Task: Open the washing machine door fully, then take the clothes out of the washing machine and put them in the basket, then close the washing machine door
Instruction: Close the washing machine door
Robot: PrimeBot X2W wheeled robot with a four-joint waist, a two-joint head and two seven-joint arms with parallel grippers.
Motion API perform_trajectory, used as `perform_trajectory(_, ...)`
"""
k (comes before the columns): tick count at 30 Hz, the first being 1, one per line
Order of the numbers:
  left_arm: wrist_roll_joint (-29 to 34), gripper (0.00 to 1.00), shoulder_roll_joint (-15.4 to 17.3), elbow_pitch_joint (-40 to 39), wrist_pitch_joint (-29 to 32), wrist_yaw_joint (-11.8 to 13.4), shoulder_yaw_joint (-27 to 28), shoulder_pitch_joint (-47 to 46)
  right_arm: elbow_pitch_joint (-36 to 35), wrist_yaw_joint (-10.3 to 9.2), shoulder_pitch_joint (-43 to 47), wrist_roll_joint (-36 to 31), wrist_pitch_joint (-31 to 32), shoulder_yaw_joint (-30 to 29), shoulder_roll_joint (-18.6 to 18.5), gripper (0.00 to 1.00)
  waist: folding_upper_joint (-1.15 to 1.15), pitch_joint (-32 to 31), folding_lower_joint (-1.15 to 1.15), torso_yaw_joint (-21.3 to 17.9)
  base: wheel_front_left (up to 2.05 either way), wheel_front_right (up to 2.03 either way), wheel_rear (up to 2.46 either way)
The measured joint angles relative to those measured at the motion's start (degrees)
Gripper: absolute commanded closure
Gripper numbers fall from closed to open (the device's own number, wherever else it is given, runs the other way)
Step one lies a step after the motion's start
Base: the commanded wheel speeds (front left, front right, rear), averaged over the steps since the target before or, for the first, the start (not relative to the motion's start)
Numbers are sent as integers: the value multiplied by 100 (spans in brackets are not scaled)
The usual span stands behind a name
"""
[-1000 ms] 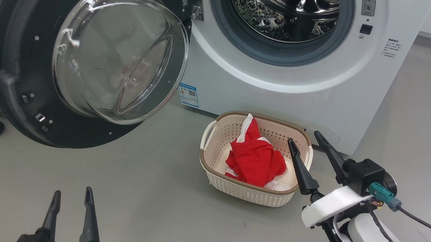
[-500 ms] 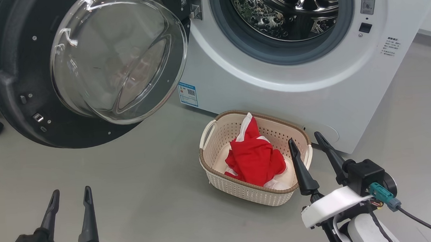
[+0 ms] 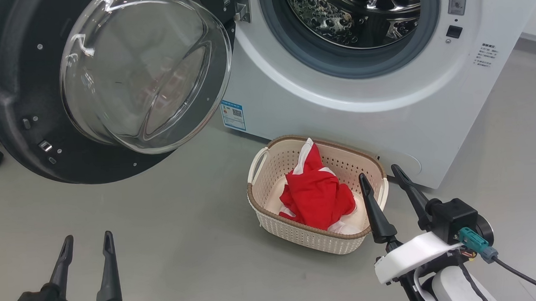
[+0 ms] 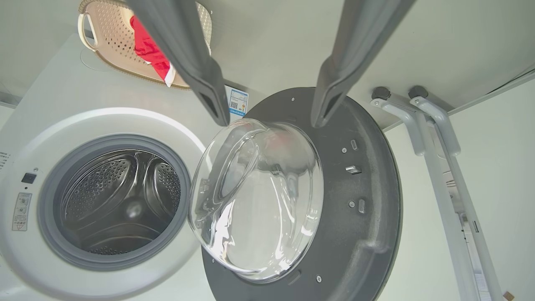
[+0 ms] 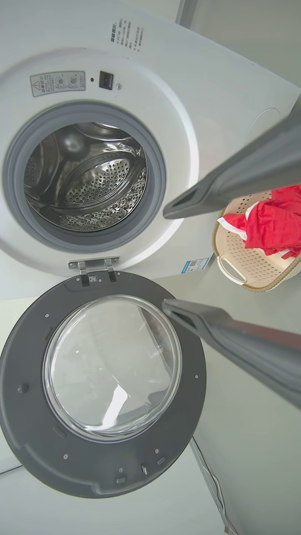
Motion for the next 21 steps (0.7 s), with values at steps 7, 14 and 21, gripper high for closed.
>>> perform_trajectory(7, 0, 0, -2, -10, 0, 0, 8, 1, 7, 0, -5, 0, 0, 0, 0, 0, 0, 3, 0, -1, 0, 0, 0)
perform_trajectory(14, 0, 0, -3, -13, 0, 0, 14, 1, 10, 0, -8, 0, 0, 0, 0, 0, 0, 0, 0, -3, 0, 0, 0)
perform_trajectory(21, 0, 0, -4, -16, 0, 0, 16, 2, 14, 0, -9, 0, 0, 0, 0, 0, 0, 4, 0, -6, 0, 0, 0)
